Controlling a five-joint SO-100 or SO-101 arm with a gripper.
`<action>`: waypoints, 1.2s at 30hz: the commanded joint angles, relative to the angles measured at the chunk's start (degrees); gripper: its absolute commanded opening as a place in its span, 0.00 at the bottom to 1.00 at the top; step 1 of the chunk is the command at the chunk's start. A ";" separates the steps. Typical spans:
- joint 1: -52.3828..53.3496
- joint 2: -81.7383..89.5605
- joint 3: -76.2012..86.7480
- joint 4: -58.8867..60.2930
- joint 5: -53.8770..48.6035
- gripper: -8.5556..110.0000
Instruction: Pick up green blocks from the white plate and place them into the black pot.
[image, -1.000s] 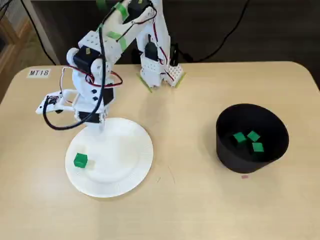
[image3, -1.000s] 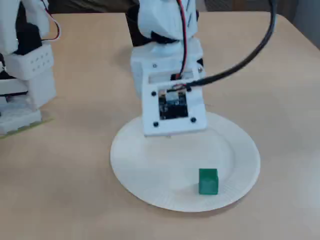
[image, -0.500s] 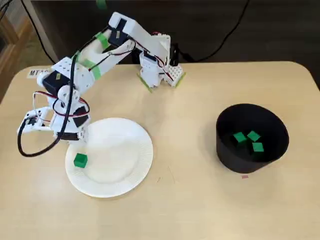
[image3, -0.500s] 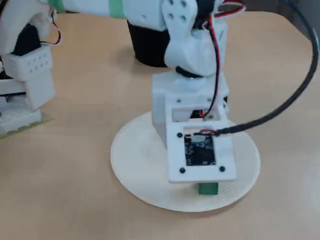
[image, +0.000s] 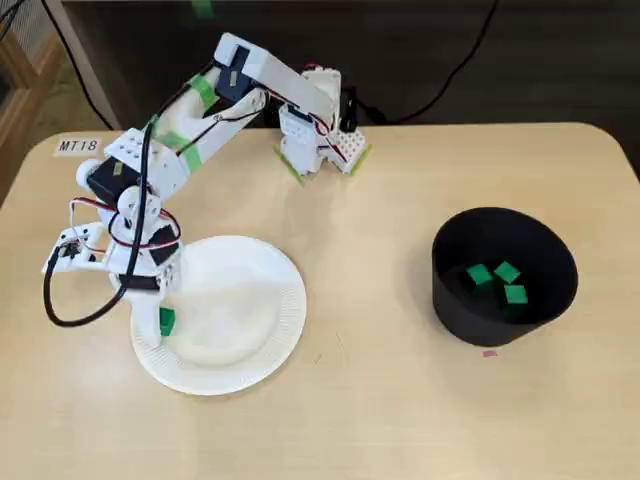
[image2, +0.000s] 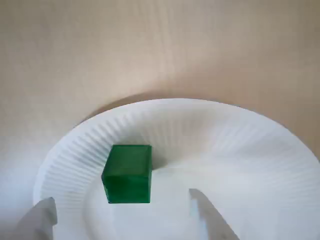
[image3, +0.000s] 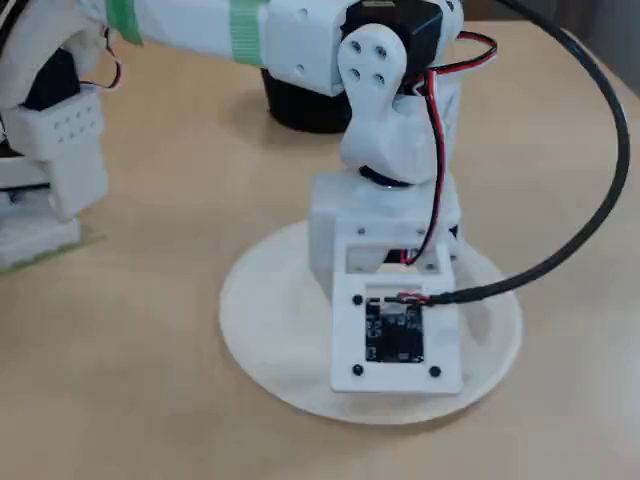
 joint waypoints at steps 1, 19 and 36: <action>-0.26 0.09 -2.72 -0.79 1.67 0.37; -2.29 -5.27 -9.32 -1.49 5.10 0.05; -29.09 47.37 21.27 -5.45 19.34 0.05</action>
